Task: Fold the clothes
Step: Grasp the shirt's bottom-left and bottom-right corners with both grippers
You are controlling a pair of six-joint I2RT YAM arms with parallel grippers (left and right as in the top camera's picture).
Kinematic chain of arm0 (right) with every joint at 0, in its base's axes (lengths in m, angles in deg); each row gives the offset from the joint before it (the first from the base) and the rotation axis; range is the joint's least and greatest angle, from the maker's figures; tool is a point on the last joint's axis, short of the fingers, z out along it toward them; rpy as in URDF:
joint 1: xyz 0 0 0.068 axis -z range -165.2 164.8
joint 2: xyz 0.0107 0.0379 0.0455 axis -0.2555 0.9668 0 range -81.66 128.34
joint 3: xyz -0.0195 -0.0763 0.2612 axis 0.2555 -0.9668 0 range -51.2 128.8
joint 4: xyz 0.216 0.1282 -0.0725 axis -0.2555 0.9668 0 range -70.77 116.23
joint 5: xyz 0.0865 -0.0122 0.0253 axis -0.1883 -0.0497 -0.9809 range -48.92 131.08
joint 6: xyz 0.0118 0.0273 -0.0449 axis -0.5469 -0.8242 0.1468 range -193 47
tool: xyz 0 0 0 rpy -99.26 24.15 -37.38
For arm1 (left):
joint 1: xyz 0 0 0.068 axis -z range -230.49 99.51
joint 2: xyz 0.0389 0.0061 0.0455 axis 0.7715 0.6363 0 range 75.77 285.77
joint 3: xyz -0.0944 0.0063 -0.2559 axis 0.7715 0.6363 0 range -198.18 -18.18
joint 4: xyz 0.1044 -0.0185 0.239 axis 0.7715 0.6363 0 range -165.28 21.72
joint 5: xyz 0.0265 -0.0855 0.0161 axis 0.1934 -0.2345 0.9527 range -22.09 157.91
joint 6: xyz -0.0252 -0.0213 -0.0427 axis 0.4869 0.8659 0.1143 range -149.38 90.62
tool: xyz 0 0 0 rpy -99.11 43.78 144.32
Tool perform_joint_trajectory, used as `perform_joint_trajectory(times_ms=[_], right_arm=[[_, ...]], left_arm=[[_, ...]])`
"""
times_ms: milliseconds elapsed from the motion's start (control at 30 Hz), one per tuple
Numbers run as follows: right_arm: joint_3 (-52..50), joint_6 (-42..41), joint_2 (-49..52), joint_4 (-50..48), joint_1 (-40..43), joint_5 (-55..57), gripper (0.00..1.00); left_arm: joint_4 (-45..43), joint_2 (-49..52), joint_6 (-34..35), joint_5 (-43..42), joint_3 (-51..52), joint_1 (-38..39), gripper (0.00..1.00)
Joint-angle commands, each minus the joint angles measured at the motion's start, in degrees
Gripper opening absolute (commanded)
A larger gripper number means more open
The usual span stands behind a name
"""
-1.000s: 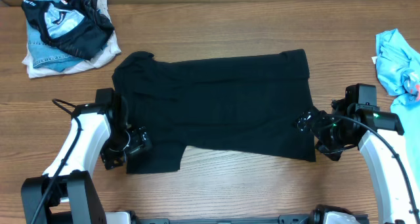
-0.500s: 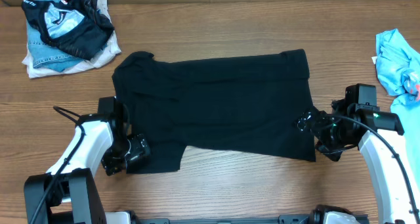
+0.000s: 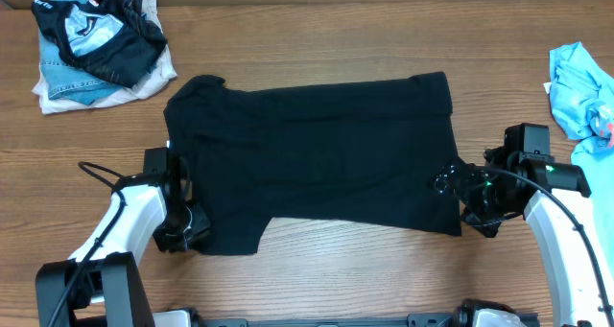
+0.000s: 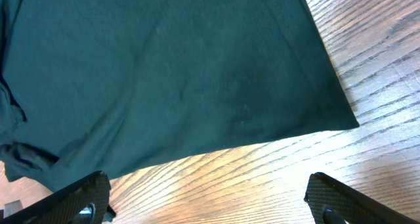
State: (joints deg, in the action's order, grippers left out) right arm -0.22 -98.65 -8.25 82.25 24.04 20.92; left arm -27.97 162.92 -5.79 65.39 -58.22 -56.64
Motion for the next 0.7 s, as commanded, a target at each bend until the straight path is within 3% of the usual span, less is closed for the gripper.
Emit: perform_joint_trajectory(times_ms=[0,433,667], right_arm=[[-0.1,-5.2,-0.6,0.0,-0.2,3.4,1.0],[-6.8,-24.0,-0.6,-1.1,-0.2,11.2,0.97],[-12.1,-25.6,1.2,-7.7,-0.2,11.4,0.92]], left_arm=[[-1.2,1.7,-0.4,-2.2,2.5,-0.3,0.25],[-0.6,1.7,-0.5,-3.5,2.5,-0.3,0.25],[-0.7,1.7,-0.5,-4.8,2.5,-0.3,0.26]])
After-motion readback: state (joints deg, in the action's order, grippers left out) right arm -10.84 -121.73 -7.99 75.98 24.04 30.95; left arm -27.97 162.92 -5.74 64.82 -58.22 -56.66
